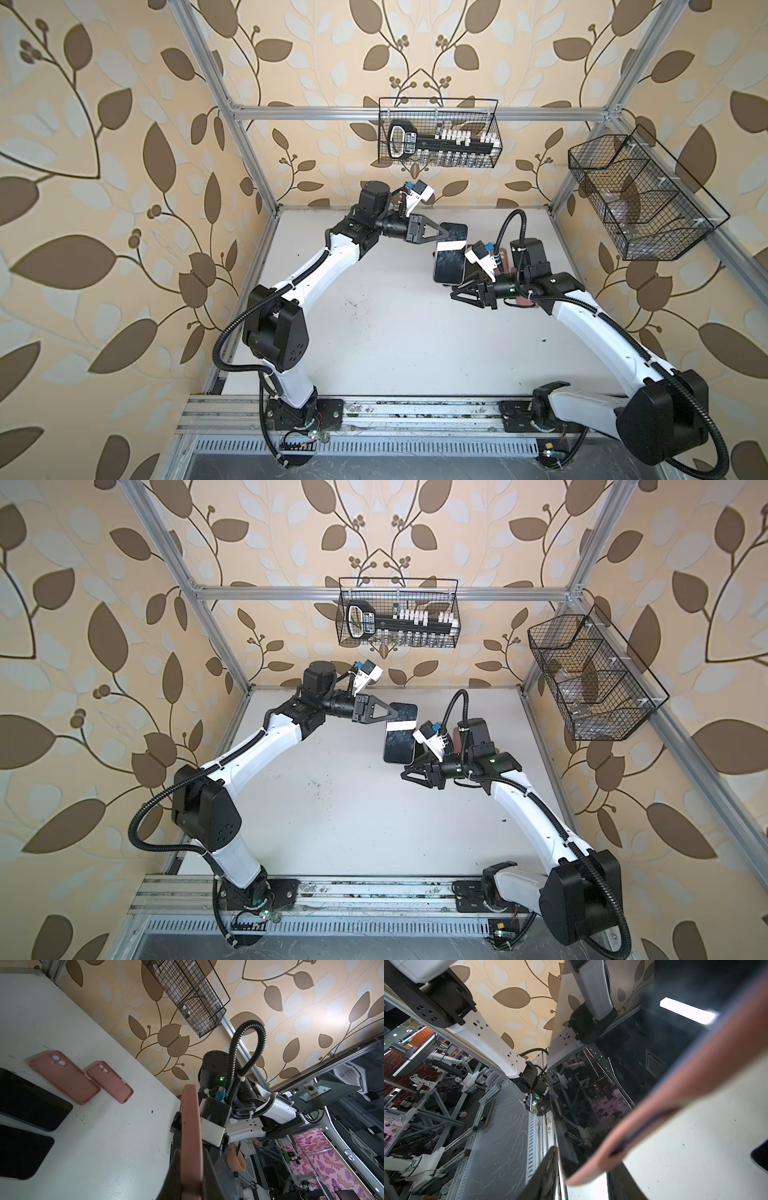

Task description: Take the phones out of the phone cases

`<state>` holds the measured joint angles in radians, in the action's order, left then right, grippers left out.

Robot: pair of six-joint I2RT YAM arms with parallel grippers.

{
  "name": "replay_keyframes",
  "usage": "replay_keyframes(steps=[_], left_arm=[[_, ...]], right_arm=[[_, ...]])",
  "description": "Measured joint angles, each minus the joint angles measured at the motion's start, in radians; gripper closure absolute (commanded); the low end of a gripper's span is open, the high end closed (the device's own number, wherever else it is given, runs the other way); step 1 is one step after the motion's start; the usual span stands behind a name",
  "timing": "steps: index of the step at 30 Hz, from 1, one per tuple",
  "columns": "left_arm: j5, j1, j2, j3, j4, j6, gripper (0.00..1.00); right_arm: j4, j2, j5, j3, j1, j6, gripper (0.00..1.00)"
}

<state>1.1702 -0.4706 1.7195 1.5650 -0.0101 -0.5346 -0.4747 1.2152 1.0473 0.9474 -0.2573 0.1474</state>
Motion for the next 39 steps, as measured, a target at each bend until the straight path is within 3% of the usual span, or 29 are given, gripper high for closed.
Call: replay_keyframes(steps=[18, 39], left_arm=[[0.001, 0.0, -0.02, -0.026, 0.005, 0.001, 1.0], [0.002, 0.0, -0.037, -0.032, 0.031, -0.001, 1.0]], right_arm=[[0.078, -0.017, 0.004, 0.003, 0.005, -0.039, 0.63], [0.076, -0.009, 0.09, 0.003, 0.018, -0.043, 0.87]])
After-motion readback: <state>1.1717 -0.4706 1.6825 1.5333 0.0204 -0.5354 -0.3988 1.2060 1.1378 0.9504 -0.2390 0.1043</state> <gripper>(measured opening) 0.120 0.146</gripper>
